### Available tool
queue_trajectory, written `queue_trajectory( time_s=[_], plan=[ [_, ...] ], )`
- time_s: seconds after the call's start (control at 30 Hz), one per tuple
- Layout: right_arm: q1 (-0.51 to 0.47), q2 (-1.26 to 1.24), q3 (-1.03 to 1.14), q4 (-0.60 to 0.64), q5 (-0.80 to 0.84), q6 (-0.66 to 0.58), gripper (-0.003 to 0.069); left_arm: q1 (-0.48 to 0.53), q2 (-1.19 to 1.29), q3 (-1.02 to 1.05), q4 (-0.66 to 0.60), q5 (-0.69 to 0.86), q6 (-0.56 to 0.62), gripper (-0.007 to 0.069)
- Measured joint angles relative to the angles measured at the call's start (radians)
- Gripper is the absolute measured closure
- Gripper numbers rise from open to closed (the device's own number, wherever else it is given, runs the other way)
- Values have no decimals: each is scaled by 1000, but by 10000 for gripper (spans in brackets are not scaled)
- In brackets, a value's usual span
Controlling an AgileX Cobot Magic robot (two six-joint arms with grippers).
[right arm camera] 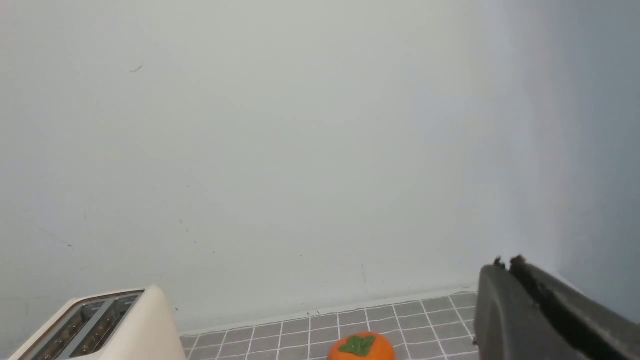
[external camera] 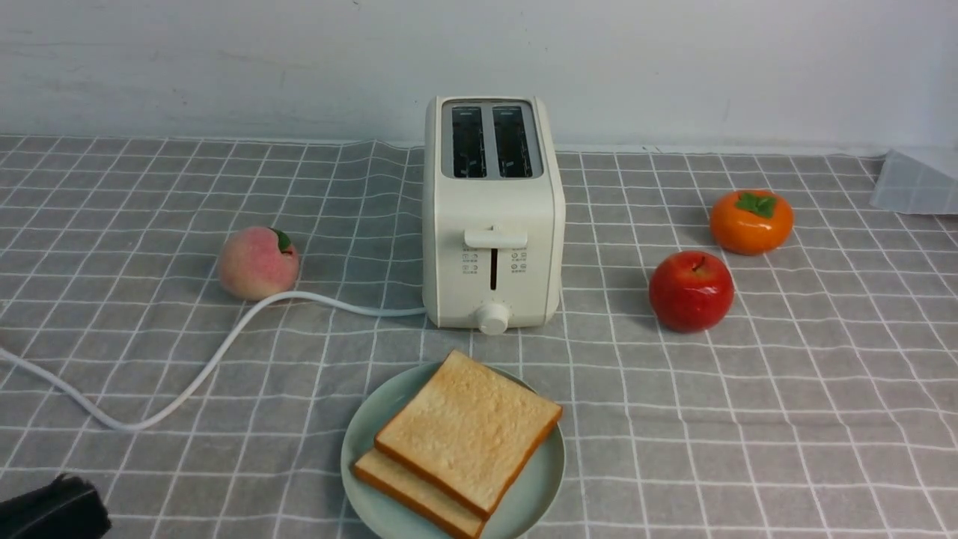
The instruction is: Take toasted bread from bread machine on grey coffee table place on plate.
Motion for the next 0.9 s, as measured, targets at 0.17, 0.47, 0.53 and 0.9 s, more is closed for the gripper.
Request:
queue_trajectory(
  time_s=[0.17, 0.47, 0.53, 0.9],
  plan=[
    [0, 0, 0, 0, -8, 0, 655, 0, -85, 0, 102, -18, -152, 638],
    [0, 0, 0, -3, -18, 2, 648, 0, -103, 0, 176, -48, -354, 638],
    [0, 0, 0, -3, -18, 2, 647, 0, -103, 0, 175, -41, -359, 638],
    [0, 0, 0, -3, -18, 2, 647, 0, -103, 0, 174, -35, -363, 638]
  ],
)
